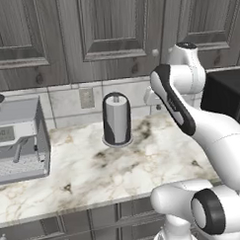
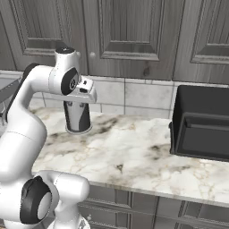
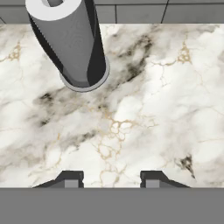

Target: Navigate to the fridge.

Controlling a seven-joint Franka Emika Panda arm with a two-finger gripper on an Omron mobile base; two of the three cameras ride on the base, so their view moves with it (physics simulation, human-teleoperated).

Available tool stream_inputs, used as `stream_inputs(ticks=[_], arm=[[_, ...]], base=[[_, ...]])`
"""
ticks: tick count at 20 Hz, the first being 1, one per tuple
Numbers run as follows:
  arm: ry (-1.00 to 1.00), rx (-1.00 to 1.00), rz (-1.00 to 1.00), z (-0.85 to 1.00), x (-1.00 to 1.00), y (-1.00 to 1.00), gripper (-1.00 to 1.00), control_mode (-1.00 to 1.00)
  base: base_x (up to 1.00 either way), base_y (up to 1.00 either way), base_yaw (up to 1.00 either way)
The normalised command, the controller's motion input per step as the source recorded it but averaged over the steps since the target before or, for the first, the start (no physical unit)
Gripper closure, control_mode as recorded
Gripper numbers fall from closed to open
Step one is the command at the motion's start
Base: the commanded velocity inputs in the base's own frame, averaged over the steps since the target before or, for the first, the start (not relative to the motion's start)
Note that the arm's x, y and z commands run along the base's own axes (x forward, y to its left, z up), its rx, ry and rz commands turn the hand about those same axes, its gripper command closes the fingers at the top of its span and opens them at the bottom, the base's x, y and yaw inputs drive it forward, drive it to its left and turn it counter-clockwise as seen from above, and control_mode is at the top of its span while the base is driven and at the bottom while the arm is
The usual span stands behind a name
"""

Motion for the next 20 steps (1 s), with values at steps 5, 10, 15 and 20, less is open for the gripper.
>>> stream_inputs(ticks=[5,10,15,20], arm=[[0.0,0.0,0.0,0.0,0.0,0.0,-1.0,-1.0],[0.0,0.0,0.0,0.0,0.0,0.0,-1.0,-1.0],[0.0,0.0,0.0,0.0,0.0,0.0,-1.0,-1.0],[-0.05,0.02,0.0,-0.02,-0.29,-0.06,-1.0,-1.0]], base=[[0.0,0.0,0.0],[0.0,0.0,0.0],[0.0,0.0,0.0],[0.0,0.0,0.0]])
